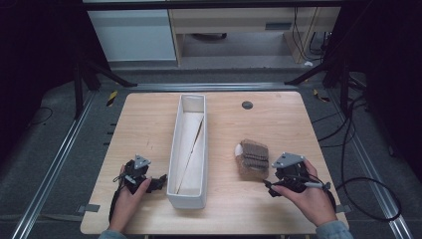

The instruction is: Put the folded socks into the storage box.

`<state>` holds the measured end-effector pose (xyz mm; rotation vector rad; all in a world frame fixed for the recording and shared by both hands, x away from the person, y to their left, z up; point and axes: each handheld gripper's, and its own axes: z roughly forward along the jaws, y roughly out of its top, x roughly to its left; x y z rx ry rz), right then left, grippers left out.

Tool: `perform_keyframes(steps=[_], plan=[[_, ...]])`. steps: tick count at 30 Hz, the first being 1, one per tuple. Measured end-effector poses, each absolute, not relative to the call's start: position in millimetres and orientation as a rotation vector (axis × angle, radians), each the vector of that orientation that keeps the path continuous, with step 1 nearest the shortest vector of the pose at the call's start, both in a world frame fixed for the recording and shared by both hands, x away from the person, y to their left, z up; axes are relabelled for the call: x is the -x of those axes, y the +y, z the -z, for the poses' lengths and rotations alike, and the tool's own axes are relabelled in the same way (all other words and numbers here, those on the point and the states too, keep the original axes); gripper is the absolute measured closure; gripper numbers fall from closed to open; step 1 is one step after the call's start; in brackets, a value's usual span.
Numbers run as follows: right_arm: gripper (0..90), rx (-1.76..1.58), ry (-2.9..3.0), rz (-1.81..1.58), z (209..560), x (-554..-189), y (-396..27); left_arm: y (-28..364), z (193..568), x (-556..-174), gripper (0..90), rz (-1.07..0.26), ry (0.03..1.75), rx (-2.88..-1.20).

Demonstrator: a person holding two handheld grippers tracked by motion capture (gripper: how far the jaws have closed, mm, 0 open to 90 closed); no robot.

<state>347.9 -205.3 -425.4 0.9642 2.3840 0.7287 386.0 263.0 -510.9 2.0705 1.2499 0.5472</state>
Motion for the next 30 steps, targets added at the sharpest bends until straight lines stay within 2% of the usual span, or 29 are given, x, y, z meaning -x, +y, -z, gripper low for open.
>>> perform_keyframes(steps=[10,18,30], plan=[[19.7,-0.886,2.470,-0.669,394,-366,-200,263,511,-386,0.0,-0.548,1.250,-2.070],[15.7,-0.796,2.553,-0.650,386,-386,-190,263,511,-386,0.0,-0.547,1.249,-2.072],[10.4,-0.790,2.602,-0.728,391,-403,-186,263,511,-386,0.0,-0.547,1.250,-2.074]])
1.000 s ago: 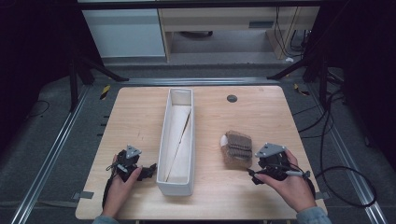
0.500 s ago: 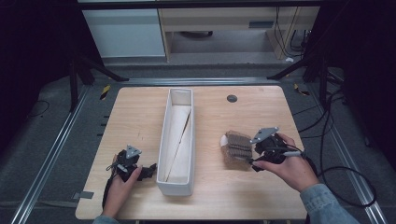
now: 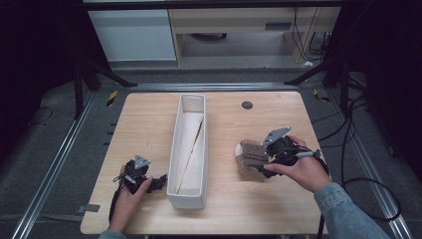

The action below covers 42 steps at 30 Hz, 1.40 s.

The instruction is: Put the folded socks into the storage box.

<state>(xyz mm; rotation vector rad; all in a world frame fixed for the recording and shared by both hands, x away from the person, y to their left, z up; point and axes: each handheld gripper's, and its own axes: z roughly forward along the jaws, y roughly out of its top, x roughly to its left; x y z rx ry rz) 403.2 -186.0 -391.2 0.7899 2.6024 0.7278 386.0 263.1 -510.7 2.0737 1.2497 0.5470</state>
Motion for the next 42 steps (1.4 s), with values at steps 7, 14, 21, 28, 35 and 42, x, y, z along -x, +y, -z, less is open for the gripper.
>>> perform_keyframes(steps=[7,14,21,28,35,42], plan=[[13.2,-0.744,2.629,-0.711,395,-414,-181,263,511,-386,0.0,-0.547,1.250,-2.074],[11.1,-0.664,2.685,-0.699,406,-416,-170,263,511,-386,0.0,-0.547,1.249,-2.077],[10.8,-0.624,2.708,-0.660,416,-422,-158,263,511,-386,0.0,-0.547,1.248,-2.077],[9.3,-0.585,2.738,-0.590,431,-429,-151,262,511,-387,0.0,-0.546,1.246,-2.074],[5.8,-0.548,2.742,-0.534,443,-430,-147,262,511,-387,0.0,-0.546,1.247,-2.073],[8.0,-0.552,2.716,-0.542,450,-430,-152,262,511,-387,0.0,-0.545,1.246,-2.075]])
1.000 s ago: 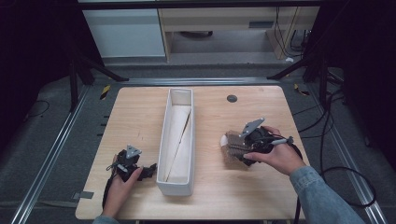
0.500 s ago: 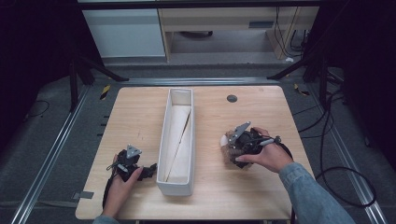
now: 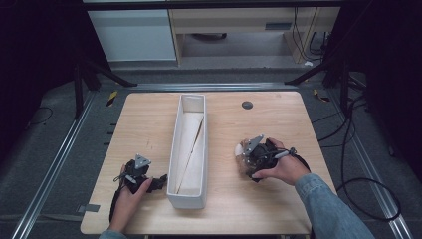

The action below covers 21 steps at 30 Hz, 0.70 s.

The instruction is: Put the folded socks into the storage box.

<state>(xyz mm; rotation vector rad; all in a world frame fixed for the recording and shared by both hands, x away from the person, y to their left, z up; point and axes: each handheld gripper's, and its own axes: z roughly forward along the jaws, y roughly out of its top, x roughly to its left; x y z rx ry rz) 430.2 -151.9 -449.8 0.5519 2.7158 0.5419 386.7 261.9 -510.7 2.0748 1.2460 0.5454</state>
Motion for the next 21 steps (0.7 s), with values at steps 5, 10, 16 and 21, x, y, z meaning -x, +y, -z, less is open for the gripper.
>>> perform_keyframes(steps=[5,10,16,21], plan=[[17.0,-0.531,2.693,-0.520,452,-430,-155,262,511,-387,0.0,-0.546,1.245,-2.077],[36.5,-0.549,2.695,-0.520,440,-430,-157,262,511,-387,0.0,-0.545,1.245,-2.078],[43.0,-0.612,2.695,-0.566,426,-430,-158,262,511,-387,0.0,-0.545,1.245,-2.078],[44.6,-0.631,2.691,-0.592,417,-428,-155,262,511,-387,0.0,-0.546,1.245,-2.078]])
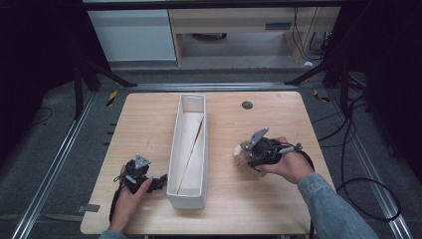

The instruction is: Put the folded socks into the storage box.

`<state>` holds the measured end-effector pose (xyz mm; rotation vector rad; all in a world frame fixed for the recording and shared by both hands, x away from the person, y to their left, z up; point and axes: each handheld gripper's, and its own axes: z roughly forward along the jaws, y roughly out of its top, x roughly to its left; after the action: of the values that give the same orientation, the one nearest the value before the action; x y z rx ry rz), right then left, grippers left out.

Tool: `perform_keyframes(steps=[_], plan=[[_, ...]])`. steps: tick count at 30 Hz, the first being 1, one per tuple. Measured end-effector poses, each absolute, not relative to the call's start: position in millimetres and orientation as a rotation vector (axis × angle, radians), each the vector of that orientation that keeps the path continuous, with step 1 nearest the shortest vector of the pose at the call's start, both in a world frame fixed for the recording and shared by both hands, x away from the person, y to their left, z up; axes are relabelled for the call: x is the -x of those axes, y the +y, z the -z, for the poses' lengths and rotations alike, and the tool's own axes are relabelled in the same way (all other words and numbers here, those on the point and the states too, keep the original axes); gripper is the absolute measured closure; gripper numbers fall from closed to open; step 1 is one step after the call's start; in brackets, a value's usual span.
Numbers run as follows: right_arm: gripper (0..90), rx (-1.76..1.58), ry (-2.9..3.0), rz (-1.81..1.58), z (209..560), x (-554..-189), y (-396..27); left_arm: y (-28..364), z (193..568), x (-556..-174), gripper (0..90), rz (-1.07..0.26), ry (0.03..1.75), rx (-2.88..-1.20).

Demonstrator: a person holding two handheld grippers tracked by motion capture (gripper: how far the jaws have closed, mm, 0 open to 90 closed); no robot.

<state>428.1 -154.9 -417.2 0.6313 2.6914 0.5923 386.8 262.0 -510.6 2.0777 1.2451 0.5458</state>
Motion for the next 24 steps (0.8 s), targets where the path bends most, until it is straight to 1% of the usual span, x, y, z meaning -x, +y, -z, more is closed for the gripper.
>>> perform_keyframes(steps=[6,24], plan=[[44.7,-0.635,2.675,-0.612,406,-428,-152,262,511,-387,0.0,-0.546,1.244,-2.079],[44.7,-0.605,2.607,-0.717,352,-414,-133,262,511,-386,0.0,-0.546,1.246,-2.077]])
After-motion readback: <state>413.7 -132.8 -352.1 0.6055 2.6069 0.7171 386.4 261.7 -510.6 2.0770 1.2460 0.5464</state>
